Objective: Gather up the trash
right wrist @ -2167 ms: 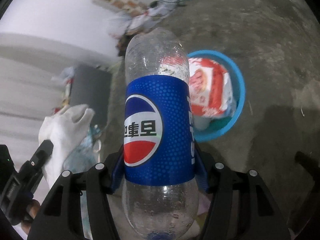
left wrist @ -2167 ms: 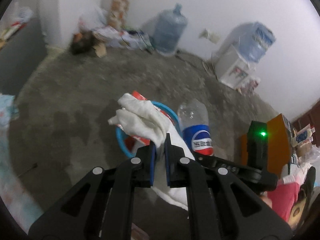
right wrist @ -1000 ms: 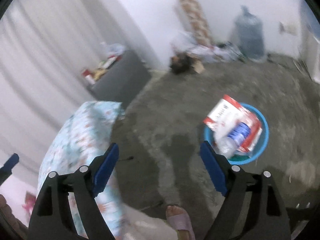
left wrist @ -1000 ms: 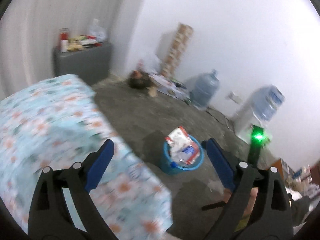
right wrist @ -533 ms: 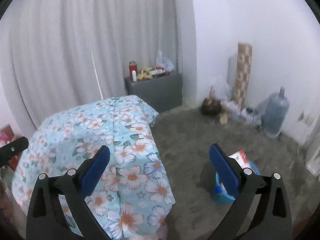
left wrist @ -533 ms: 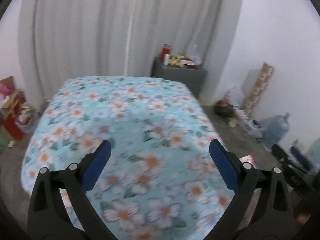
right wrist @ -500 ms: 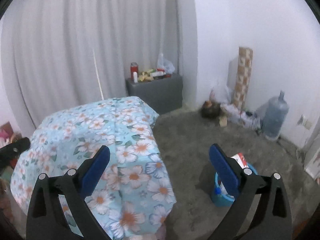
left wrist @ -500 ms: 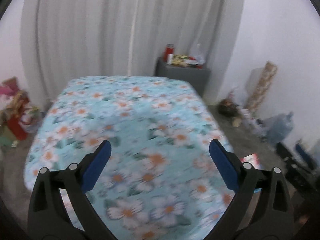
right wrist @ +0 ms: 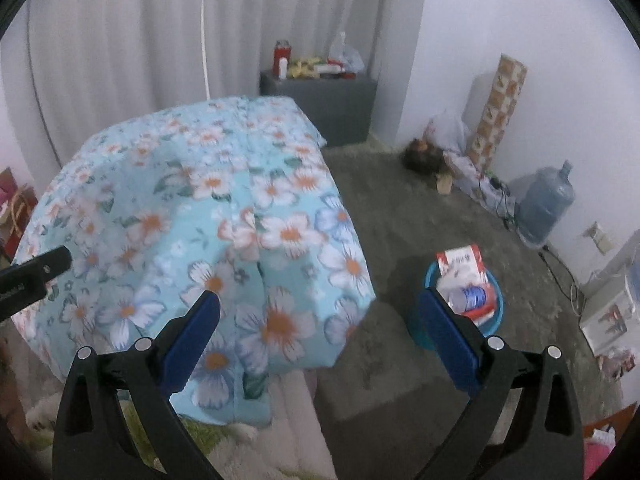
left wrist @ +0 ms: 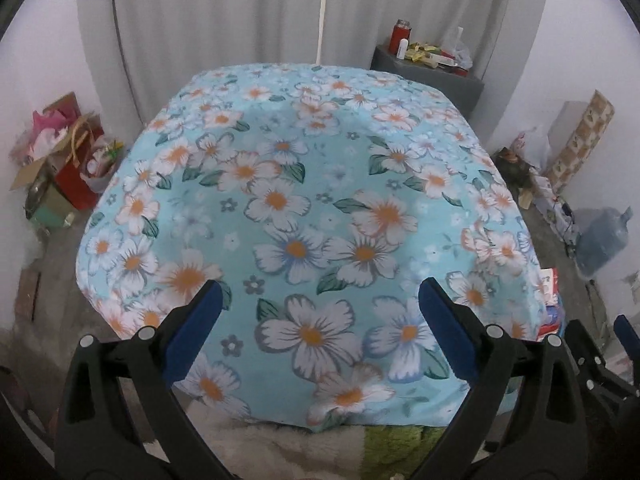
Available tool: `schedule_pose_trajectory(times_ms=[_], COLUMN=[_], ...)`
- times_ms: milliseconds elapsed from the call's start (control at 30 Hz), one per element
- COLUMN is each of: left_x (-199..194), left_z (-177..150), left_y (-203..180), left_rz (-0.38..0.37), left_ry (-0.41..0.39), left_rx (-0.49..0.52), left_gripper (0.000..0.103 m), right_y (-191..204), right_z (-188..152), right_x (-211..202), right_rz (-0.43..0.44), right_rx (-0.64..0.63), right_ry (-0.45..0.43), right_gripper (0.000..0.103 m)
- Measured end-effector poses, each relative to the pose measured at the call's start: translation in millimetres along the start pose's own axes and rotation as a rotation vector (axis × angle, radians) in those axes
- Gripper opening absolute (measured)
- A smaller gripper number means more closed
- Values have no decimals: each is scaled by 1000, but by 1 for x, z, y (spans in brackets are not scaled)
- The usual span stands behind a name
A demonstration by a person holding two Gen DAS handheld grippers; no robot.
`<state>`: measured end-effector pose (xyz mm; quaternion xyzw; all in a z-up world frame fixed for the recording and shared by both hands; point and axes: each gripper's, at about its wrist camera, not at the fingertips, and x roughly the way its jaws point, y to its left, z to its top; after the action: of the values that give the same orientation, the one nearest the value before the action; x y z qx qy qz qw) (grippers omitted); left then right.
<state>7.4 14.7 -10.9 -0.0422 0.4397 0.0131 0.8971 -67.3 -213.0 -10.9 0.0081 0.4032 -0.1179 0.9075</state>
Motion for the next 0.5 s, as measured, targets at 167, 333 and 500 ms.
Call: schedule_pose_trajectory(times_ms=[167, 333, 500], left_x=[-2, -1, -1], left_z=[0, 3, 4], left_y=[-8, -12, -13], left_rz=[38, 56, 57], left_ry=[-24, -33, -38], left_rx=[68, 95, 99], left_gripper=[94, 94, 94], right_y=[-7, -14, -16], right_z=[-4, -5, -4], right_x=[9, 12, 14], right_rz=[-35, -62, -76], right_rx=[6, 10, 8], right_ry=[37, 50, 53], right_gripper=[97, 97, 97])
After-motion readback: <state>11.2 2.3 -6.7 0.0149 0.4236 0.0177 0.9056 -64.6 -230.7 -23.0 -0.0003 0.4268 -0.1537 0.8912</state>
